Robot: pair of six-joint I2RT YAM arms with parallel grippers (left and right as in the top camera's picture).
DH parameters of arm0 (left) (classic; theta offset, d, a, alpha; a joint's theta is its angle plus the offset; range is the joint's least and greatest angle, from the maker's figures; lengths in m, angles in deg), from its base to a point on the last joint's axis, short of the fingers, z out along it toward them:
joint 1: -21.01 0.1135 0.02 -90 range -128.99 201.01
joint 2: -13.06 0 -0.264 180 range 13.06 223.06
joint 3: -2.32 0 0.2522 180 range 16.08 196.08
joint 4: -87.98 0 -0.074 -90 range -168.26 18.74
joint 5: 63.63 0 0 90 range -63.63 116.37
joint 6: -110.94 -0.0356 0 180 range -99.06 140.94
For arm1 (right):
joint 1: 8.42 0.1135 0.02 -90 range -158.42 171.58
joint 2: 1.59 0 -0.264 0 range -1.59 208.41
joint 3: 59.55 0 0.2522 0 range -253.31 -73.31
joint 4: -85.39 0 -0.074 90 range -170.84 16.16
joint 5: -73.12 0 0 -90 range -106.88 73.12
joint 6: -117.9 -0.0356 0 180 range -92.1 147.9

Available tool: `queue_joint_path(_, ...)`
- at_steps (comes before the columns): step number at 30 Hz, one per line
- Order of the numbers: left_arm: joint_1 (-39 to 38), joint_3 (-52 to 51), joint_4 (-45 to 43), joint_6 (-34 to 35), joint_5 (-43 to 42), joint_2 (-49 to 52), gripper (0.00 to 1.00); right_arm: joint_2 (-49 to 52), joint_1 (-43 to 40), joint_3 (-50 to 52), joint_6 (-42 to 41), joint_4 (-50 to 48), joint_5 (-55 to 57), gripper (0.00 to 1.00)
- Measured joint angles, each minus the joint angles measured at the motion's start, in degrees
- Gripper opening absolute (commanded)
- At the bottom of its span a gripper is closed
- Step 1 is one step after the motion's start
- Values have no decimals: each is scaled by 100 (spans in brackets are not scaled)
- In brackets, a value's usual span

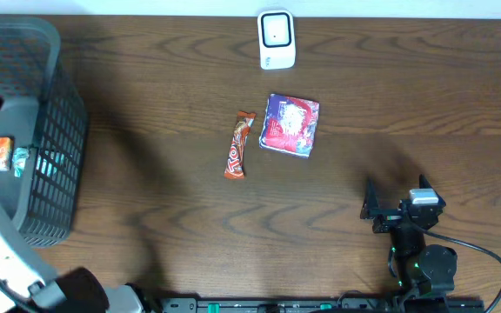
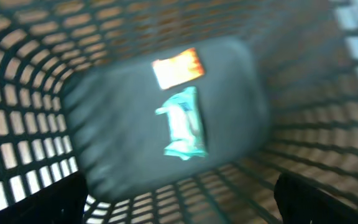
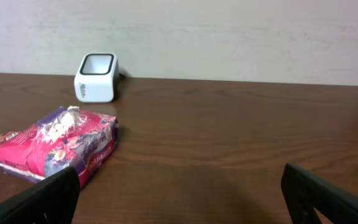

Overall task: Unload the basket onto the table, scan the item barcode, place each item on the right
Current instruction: 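Carry the pink package out and set it right of the candy bar, then reach the left gripper into the basket and grasp the green wipes pack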

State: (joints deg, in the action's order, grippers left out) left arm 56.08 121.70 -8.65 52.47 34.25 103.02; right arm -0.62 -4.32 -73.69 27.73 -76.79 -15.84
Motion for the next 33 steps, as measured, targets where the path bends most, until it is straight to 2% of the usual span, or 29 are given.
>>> queue_joint_path(4, 275, -15, 68, 92, -2, 487, 95, 0, 0, 0, 0, 0, 0, 99)
queue_joint_path(20, 293, -35, 201, 131, -22, 2376, 94, 0, 0, 0, 0, 0, 0, 99)
queue_joint_path(28, 286, -225, -168, 63, -37, 3211, 92, 0, 0, 0, 0, 0, 0, 99)
queue_joint_path(30, 286, -227, -315, -33, -114, 3338, 88, 0, 0, 0, 0, 0, 0, 99)
queue_joint_path(31, 286, -227, -369, -79, -162, 3362, 83, 0, 0, 0, 0, 0, 0, 99)
queue_joint_path(32, 286, -227, -411, -133, -203, 3364, 72, 0, 0, 0, 0, 0, 0, 99)
queue_joint_path(33, 286, -227, -439, -168, -260, 3364, 56, 0, 0, 0, 0, 0, 0, 99)
